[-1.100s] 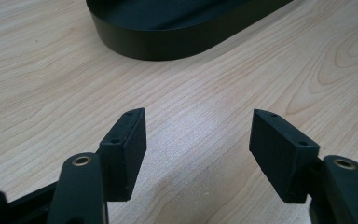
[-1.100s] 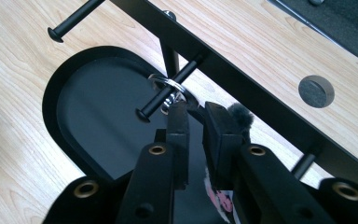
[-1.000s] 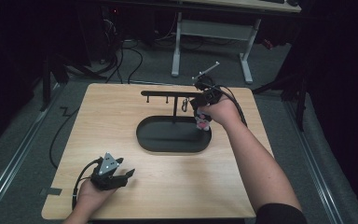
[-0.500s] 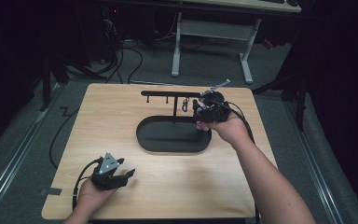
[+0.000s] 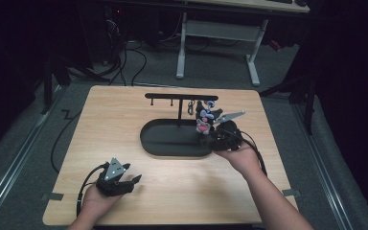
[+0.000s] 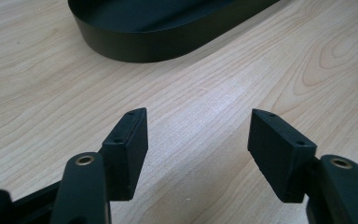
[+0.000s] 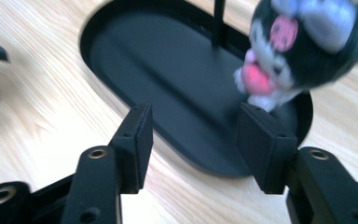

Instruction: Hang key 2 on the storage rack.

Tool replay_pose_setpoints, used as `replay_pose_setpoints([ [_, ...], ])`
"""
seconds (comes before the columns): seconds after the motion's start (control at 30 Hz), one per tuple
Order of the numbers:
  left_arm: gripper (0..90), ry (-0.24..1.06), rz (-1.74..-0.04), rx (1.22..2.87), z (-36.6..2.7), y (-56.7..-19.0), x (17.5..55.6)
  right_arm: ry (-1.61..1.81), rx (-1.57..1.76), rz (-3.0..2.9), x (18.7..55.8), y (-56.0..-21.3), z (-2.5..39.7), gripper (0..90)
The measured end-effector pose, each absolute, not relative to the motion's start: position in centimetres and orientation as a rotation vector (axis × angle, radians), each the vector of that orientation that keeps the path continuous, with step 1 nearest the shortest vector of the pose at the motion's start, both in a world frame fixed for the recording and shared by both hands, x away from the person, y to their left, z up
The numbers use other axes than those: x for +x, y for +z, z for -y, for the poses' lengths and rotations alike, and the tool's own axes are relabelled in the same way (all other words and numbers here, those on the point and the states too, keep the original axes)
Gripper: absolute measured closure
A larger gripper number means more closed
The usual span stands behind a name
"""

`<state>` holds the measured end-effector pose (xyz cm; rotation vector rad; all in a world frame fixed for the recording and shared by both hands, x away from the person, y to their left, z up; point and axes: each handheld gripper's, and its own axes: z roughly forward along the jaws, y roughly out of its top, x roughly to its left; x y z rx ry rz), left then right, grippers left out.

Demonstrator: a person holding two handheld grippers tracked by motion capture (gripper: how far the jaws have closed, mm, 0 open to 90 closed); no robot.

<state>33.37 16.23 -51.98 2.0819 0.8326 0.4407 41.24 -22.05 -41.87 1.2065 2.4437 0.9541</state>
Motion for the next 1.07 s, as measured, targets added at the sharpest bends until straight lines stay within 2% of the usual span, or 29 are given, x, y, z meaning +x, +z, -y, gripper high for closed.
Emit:
replay_pose_setpoints([
  [0.3,38.5,0.431,-0.818,2.075,-15.9,-51.8,33.2,1.02,1.296,-2.325,37.7,-46.4,25.5,39.9],
  [0.47,38.4,0.428,-0.809,2.073,-15.4,-51.9,33.2,1.048,1.288,-2.265,35.2,-48.7,27.3,31.3],
  [0.57,38.2,0.423,-0.807,2.077,-15.2,-51.9,33.3,1.032,1.251,-2.237,33.5,-50.1,28.1,30.1],
  [0.73,38.0,0.425,-0.808,2.065,-14.9,-51.8,33.5,1.052,1.276,-2.179,30.8,-51.8,29.9,21.0],
  [0.87,37.5,0.424,-0.833,2.057,-14.8,-51.9,33.6,1.057,1.315,-2.159,29.5,-52.5,31.1,16.3],
  [1.07,36.9,0.449,-0.837,2.057,-15.0,-51.6,33.2,1.097,1.332,-2.11,29.7,-52.4,31.7,15.9],
])
